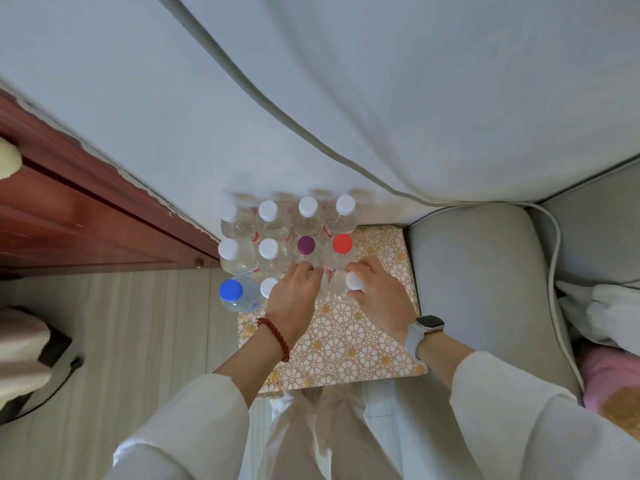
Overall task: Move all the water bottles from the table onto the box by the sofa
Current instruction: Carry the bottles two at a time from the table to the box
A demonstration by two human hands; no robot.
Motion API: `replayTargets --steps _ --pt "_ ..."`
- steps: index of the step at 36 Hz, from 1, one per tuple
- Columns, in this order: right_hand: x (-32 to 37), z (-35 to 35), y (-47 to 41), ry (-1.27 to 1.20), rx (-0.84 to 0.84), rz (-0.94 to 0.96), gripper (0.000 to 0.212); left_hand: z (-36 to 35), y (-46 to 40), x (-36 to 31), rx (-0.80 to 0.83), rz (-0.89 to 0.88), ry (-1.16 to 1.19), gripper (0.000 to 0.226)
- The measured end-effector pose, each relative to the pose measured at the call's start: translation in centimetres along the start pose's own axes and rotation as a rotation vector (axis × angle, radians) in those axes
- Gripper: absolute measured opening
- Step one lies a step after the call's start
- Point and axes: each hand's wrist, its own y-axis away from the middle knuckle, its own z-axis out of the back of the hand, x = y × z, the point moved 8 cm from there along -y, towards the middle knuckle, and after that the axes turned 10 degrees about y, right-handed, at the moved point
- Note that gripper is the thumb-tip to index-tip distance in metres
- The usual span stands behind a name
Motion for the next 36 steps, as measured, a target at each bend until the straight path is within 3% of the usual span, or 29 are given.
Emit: replayTargets --steps 23,29,36 --pt "1.1 0.5 0.0 0.077 -0.014 0.154 0.028 0.0 -0.2 0.0 -0.044 0.009 0.075 0.041" --pt "0.3 0.0 0.3 0.069 0.013 0.087 0.039 0.0 0.0 -0.7 -0.087 0.002 -0.027 0.042" --pt "0.4 0.3 0.9 -0.073 0.051 0.031 0.055 0.5 0.8 -0.3 -0.136 0.067 -0.064 0.059"
